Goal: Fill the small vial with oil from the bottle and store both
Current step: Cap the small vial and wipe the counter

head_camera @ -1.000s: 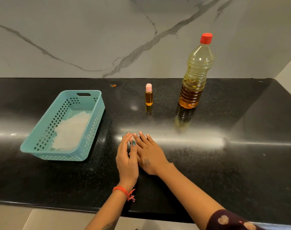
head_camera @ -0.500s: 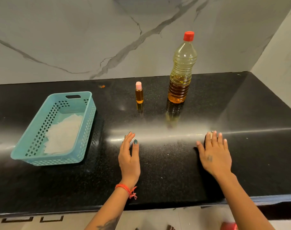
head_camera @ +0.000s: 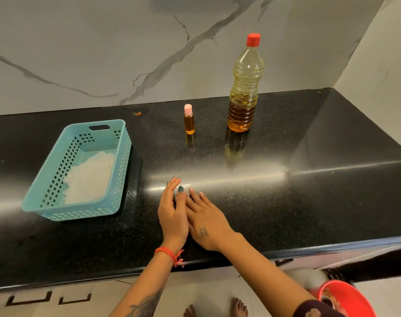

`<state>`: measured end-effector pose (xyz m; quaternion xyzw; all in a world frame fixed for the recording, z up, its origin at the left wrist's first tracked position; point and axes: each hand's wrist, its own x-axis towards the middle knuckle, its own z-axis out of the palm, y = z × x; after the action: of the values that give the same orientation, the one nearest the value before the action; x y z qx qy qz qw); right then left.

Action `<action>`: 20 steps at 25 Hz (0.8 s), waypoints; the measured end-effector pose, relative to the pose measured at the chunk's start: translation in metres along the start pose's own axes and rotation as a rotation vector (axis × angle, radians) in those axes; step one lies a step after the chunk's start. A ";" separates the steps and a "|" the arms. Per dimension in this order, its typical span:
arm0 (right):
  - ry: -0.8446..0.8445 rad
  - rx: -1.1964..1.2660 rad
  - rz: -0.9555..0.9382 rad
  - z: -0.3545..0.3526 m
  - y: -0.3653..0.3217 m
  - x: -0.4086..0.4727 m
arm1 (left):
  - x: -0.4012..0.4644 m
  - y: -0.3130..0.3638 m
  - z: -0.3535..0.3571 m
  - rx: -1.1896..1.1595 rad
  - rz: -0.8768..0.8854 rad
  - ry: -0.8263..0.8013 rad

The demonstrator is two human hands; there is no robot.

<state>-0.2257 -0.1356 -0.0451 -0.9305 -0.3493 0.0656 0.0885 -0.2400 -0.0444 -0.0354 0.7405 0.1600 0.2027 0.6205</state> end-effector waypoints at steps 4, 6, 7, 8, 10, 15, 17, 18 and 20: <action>0.035 -0.032 0.252 -0.004 0.048 -0.037 | -0.002 -0.001 0.002 -0.005 -0.009 -0.002; 0.065 -0.054 0.441 -0.009 0.086 -0.061 | -0.004 0.000 0.005 -0.012 -0.025 -0.026; 0.077 -0.062 0.528 -0.012 0.103 -0.072 | -0.005 0.000 0.007 -0.013 -0.026 -0.035; 0.085 -0.064 0.613 -0.016 0.117 -0.085 | -0.006 0.001 0.008 -0.013 -0.024 -0.044; 0.080 -0.042 0.769 -0.020 0.129 -0.105 | -0.007 0.002 0.011 -0.006 -0.020 -0.058; 0.186 -0.052 0.750 -0.005 0.084 -0.094 | -0.008 0.001 0.014 0.013 -0.016 -0.074; 0.234 -0.064 0.609 0.006 0.057 -0.070 | -0.008 0.001 0.014 0.017 -0.013 -0.079; 0.256 -0.064 0.551 0.009 0.043 -0.058 | -0.008 0.001 0.013 0.022 -0.007 -0.080; 0.256 -0.059 0.380 0.014 0.023 -0.034 | -0.007 0.002 0.013 0.034 0.001 -0.077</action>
<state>-0.2393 -0.1740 -0.0615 -0.9825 -0.1555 -0.0477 0.0910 -0.2401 -0.0593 -0.0362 0.7582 0.1387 0.1717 0.6136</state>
